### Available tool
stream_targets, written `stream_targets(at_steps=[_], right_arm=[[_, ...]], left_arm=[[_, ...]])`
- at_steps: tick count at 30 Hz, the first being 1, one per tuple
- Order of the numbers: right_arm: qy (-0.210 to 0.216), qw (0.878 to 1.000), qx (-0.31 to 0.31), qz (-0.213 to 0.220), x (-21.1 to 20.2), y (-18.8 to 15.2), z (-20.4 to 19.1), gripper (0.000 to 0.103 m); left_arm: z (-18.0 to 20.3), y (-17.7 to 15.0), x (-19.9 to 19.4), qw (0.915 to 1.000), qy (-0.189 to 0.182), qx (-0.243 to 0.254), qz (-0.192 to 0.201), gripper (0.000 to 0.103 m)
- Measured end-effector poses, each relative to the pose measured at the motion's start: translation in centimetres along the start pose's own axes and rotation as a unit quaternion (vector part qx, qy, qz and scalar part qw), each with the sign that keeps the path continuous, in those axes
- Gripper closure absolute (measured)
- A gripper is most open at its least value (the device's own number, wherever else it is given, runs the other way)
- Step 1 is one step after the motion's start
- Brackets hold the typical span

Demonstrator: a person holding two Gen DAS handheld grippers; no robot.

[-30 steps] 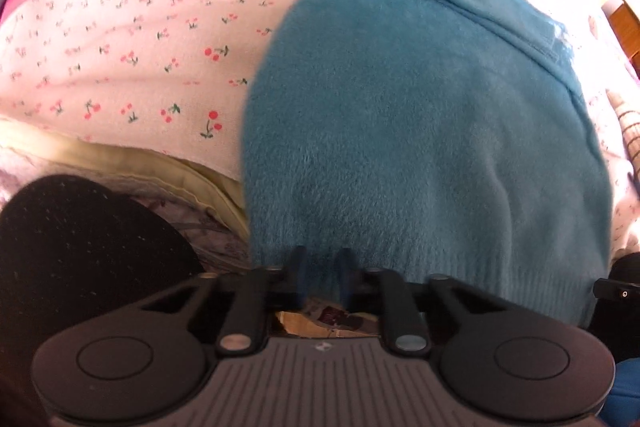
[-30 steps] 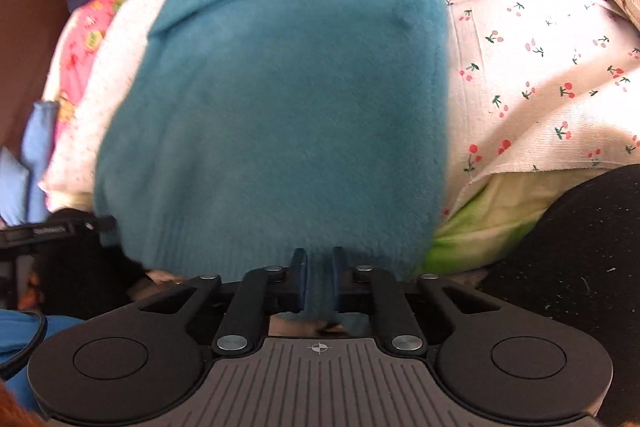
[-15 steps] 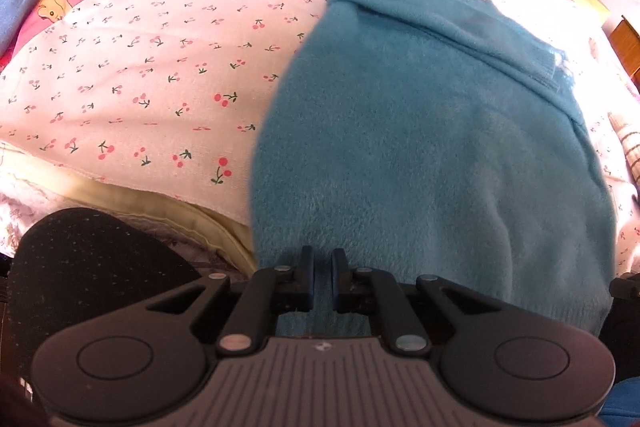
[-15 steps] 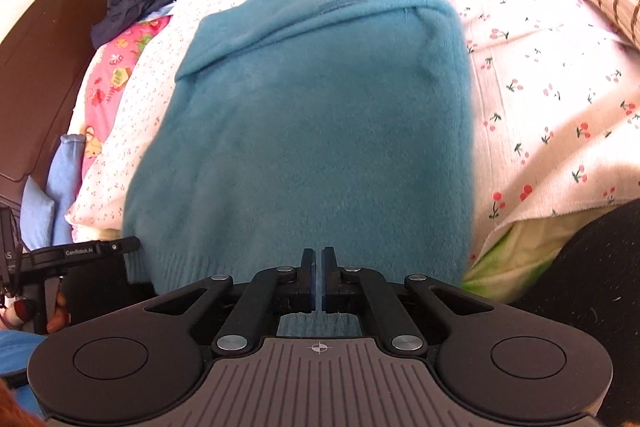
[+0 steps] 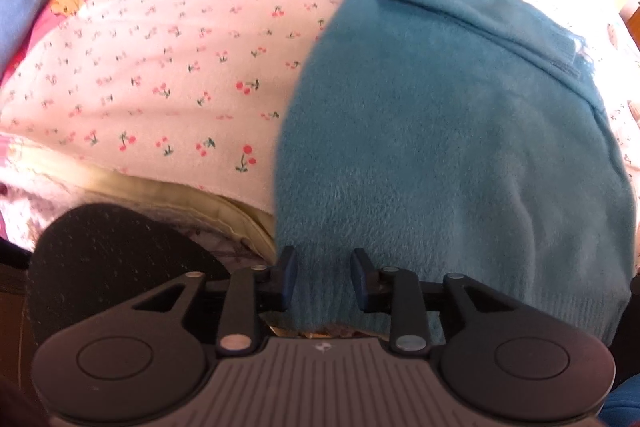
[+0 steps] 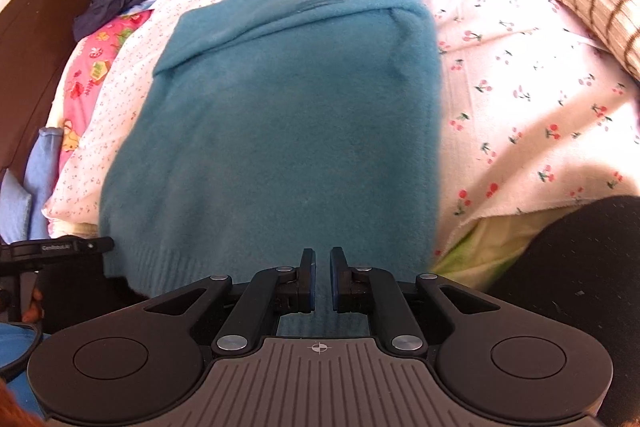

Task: Fold small clothes
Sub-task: 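Grasp the sweater hem with both grippers side by side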

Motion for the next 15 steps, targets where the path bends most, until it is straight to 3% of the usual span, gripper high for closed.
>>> stream_targets(at_steps=[3, 5, 7, 15], right_arm=[[-0.012, 1.000, 0.008, -0.005, -0.1, -0.3, 0.6, 0.091], [-0.026, 1.000, 0.014, -0.007, -0.2, -0.3, 1.1, 0.077], [-0.040, 0.999, 0.012, -0.002, -0.5, -0.4, 1.4, 0.069], [-0.031, 0.998, 0.015, -0.061, 1.7, -0.8, 1.4, 0.065]], left_arm=[[0.1, -0.2, 1.0, 0.9998, 0.007, 0.000, -0.018, 0.060], [0.4, -0.2, 1.5, 0.9992, 0.016, 0.013, -0.033, 0.058], [0.7, -0.2, 1.6, 0.9990, 0.018, 0.021, -0.036, 0.057], [-0.3, 0.4, 2.7, 0.9977, -0.003, -0.013, -0.066, 0.052]])
Point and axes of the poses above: each gripper's, at about its wrist camera, not at the fingertips, and x roughly the way its jaws point, z to its right, y to its top, the point moved 6 cm from there along x, roughly the way its jaws point, and after that the axes turned 5 degrees about -x, right-handed, at the moved point
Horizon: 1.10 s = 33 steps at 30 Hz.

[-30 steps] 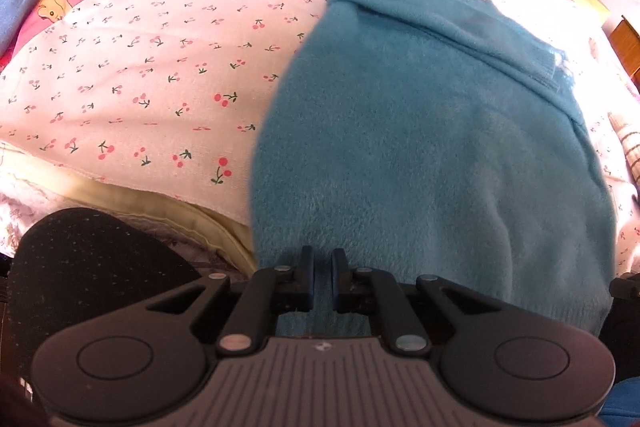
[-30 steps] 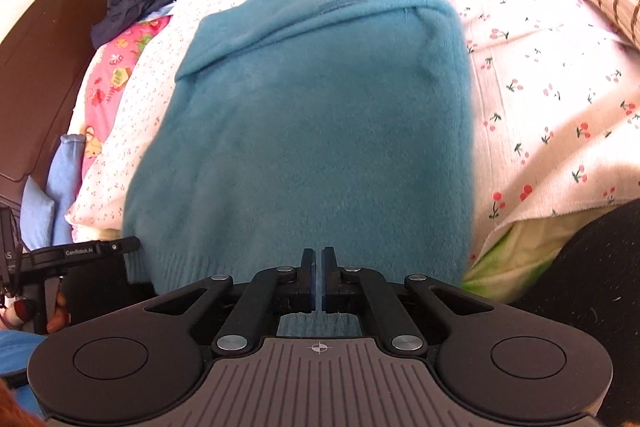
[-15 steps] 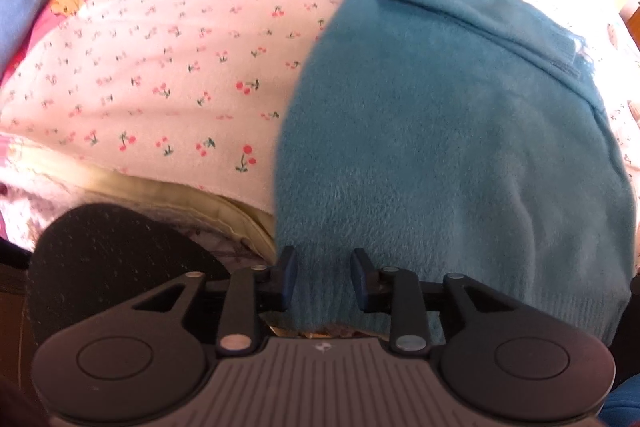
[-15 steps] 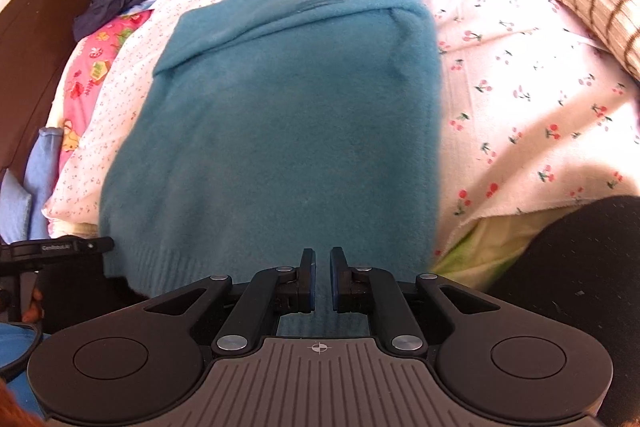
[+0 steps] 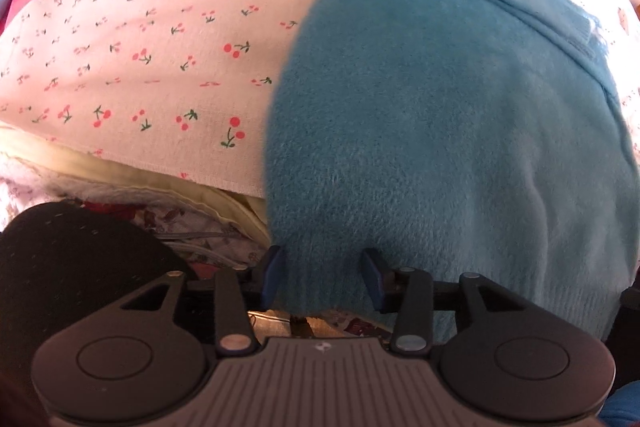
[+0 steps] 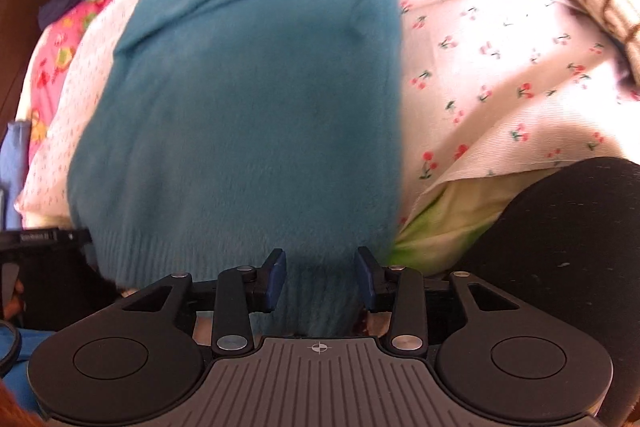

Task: Fold small clothes
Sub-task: 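Grasp the sweater hem with both grippers side by side, then lift the hem with both grippers and fold it toward the collar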

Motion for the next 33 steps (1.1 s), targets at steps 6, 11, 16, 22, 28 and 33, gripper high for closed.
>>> stream_targets(at_steps=[6, 11, 16, 22, 28, 33], right_arm=[[0.023, 0.999, 0.019, -0.034, 1.5, -0.1, -0.3, 0.063], [0.030, 0.999, 0.026, -0.033, 1.7, -0.3, -0.4, 0.063], [0.052, 0.998, 0.031, -0.024, 1.6, -0.3, -0.5, 0.081], [0.104, 0.993, 0.043, 0.045, -0.9, -0.3, -0.8, 0.095], [0.162, 0.975, 0.031, 0.151, -5.0, 1.8, -3.4, 0.096], [0.183, 0.953, 0.050, 0.236, -8.0, 6.2, -4.1, 0.097]], left_arm=[[-1.0, 0.1, -0.9, 0.9994, 0.009, -0.023, 0.025, 0.049], [-1.2, 0.2, 0.0, 0.9994, 0.025, -0.021, 0.013, 0.048], [-0.8, 0.4, 0.8, 0.9996, -0.005, -0.028, -0.001, 0.070], [-1.2, 0.3, -1.4, 0.9939, -0.079, -0.075, 0.019, 0.089], [0.1, 1.4, -6.5, 0.9645, -0.222, -0.113, 0.088, 0.089], [2.0, 4.9, -8.2, 0.9458, -0.279, -0.113, 0.122, 0.089]])
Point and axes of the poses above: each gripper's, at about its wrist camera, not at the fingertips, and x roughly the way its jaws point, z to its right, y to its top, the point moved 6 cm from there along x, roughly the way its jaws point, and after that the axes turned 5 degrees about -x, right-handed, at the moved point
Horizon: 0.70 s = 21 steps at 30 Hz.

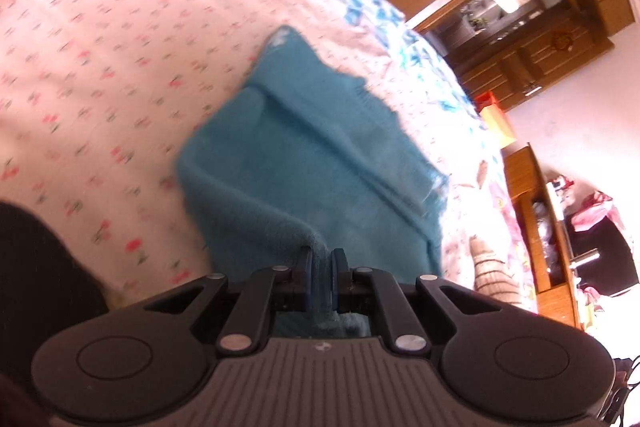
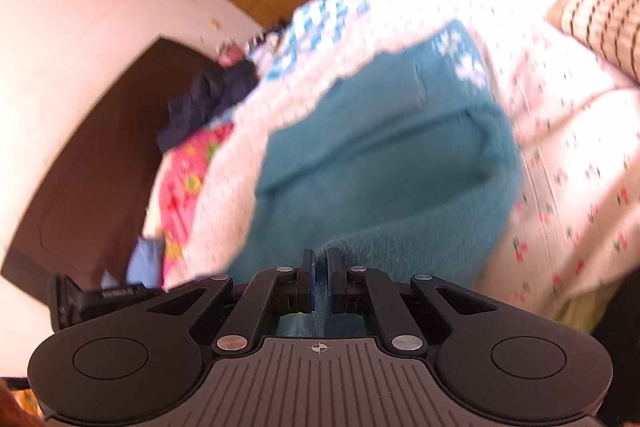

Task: Fold small clothes
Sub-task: 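Lift the hem with both grippers and fold it toward the collar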

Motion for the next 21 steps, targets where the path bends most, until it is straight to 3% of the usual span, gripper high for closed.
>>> stream_targets(at_steps=[2, 3, 8, 10, 14, 17, 21], right_arm=[[-0.001, 1.000, 0.001, 0.028, 0.1, 2.0, -0.1, 0.097], [-0.002, 0.999, 0.003, 0.042, 0.2, 3.2, 0.0, 0.102], [-0.019, 0.992, -0.006, 0.126, 1.3, 9.8, 0.5, 0.101], [-0.029, 0.992, -0.024, 0.118, 2.9, 11.6, 0.7, 0.101], [-0.053, 0.992, -0.114, -0.011, 6.4, 9.4, 0.7, 0.096], [-0.089, 0.975, -0.172, -0.106, 7.5, 4.1, 1.3, 0.096], [-0.091, 0.956, -0.190, -0.207, 6.5, -2.1, 1.7, 0.091]], left_arm=[[1.1, 1.3, 1.0, 0.9999, -0.012, 0.005, 0.002, 0.089], [1.6, 2.0, 1.4, 0.9998, -0.019, 0.005, 0.006, 0.089], [4.4, 7.0, 4.9, 0.9980, -0.049, 0.015, 0.038, 0.092], [5.4, 8.9, 6.0, 0.9970, -0.058, 0.021, 0.047, 0.092], [5.3, 9.4, 7.5, 0.9978, -0.046, 0.040, 0.028, 0.092], [3.1, 6.9, 8.2, 0.9987, -0.013, 0.048, -0.010, 0.092], [1.9, 3.0, 8.2, 0.9936, 0.014, 0.092, -0.064, 0.092]])
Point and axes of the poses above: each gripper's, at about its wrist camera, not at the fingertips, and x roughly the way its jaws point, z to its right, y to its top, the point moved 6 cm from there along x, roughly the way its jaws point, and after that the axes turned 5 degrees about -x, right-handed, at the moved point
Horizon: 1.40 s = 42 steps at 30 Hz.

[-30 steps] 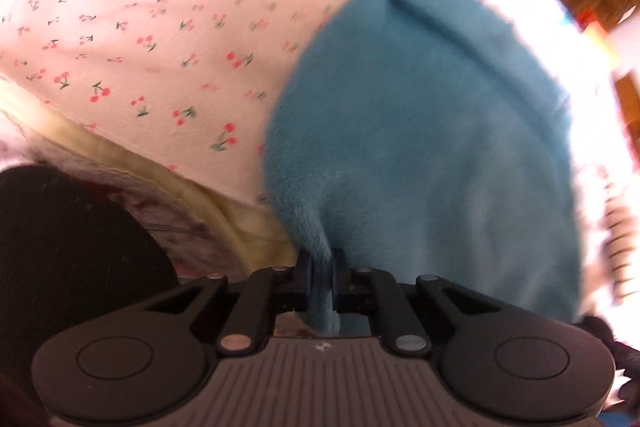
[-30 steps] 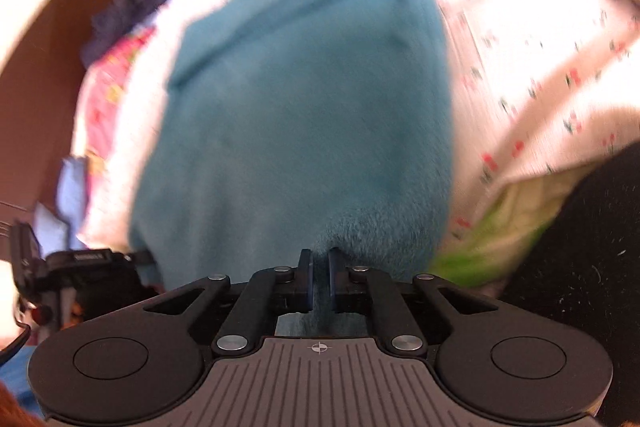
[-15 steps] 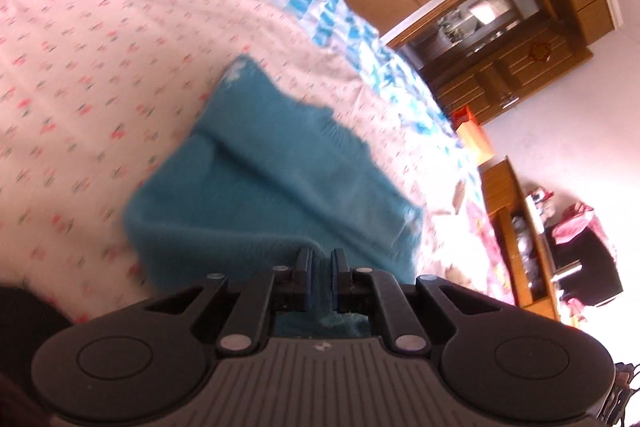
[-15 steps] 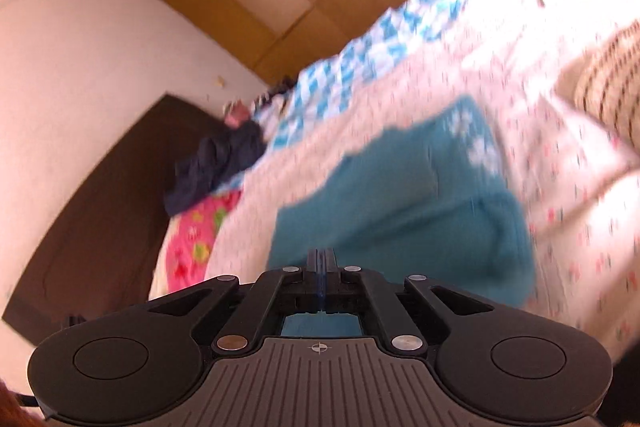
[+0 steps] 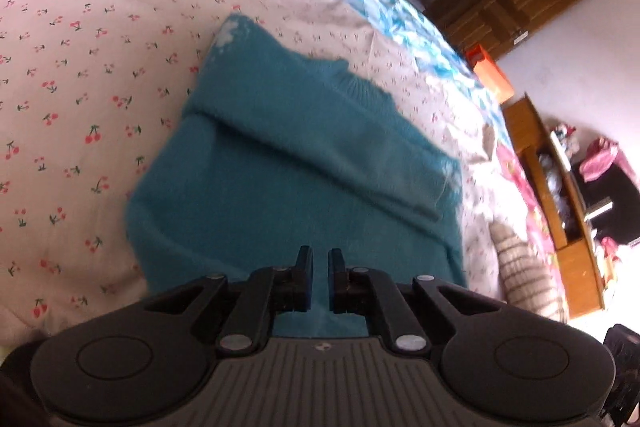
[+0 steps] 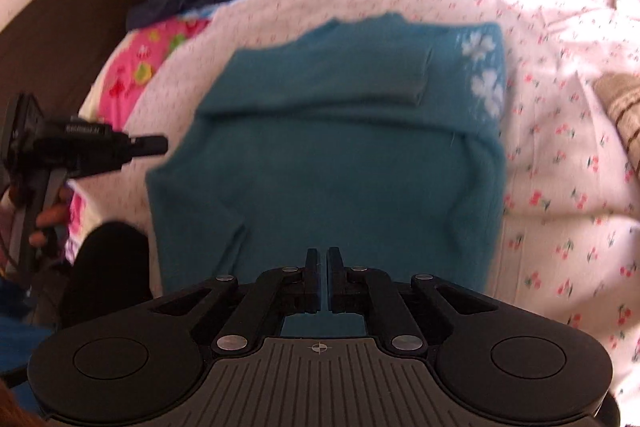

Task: Fold small clothes
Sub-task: 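Lift the hem with both grippers and fold it toward the collar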

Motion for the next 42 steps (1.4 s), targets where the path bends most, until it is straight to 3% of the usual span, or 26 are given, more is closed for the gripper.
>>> stream_targets(at_steps=[4, 7, 8, 10, 15, 18, 21, 25, 27, 30, 33, 35, 37, 42], right_arm=[[-0.018, 0.999, 0.007, -0.046, -1.1, -3.4, -0.6, 0.075], [-0.029, 0.998, 0.028, -0.042, -2.1, -4.2, -0.4, 0.073], [-0.032, 0.998, 0.036, -0.039, -2.2, -4.3, -0.3, 0.072], [-0.035, 0.998, 0.046, -0.039, -2.2, -4.7, -0.3, 0.072], [-0.040, 0.997, 0.052, -0.048, -2.4, -5.1, -0.3, 0.072], [-0.039, 0.996, 0.057, -0.064, -2.4, -5.4, 0.0, 0.072], [-0.044, 0.994, 0.060, -0.084, -2.3, -5.5, 0.3, 0.071], [-0.042, 0.991, 0.072, -0.105, -1.8, -5.7, 0.6, 0.069], [-0.047, 0.990, 0.071, -0.115, -1.7, -5.9, 0.7, 0.066], [-0.046, 0.988, 0.080, -0.127, -1.4, -6.4, 1.0, 0.063], [-0.047, 0.986, 0.082, -0.134, -0.9, -6.7, 0.9, 0.063], [-0.044, 0.985, 0.078, -0.146, -0.4, -6.9, 0.6, 0.061], [-0.039, 0.982, 0.083, -0.166, 0.4, -7.3, 0.6, 0.059], [-0.019, 0.975, 0.131, -0.178, 1.9, -8.7, 1.4, 0.064]], left_arm=[[2.3, -2.8, 0.0, 0.9922, 0.019, 0.115, -0.044, 0.086], [4.2, -3.8, 0.6, 0.9778, 0.020, 0.200, -0.060, 0.071], [4.8, -4.2, 1.2, 0.9696, 0.017, 0.233, -0.073, 0.060], [5.7, -4.9, 2.4, 0.9491, 0.030, 0.297, -0.100, 0.054], [7.6, -6.1, 5.0, 0.8644, 0.068, 0.482, -0.127, 0.051], [8.1, -5.9, 6.3, 0.8238, 0.066, 0.542, -0.154, 0.047], [7.8, -5.8, 7.7, 0.7956, 0.065, 0.569, -0.198, 0.043], [7.8, -6.3, 8.5, 0.7713, 0.057, 0.583, -0.248, 0.045], [7.9, -7.0, 7.9, 0.7515, 0.057, 0.602, -0.263, 0.056], [7.8, -8.0, 7.5, 0.7278, 0.071, 0.626, -0.271, 0.065], [8.1, -8.6, 7.0, 0.7294, 0.079, 0.630, -0.255, 0.078], [8.0, -8.7, 6.3, 0.7414, 0.079, 0.622, -0.240, 0.084], [7.7, -8.4, 5.4, 0.7687, 0.076, 0.595, -0.223, 0.087], [6.4, -6.6, 2.8, 0.8672, 0.053, 0.471, -0.152, 0.088]])
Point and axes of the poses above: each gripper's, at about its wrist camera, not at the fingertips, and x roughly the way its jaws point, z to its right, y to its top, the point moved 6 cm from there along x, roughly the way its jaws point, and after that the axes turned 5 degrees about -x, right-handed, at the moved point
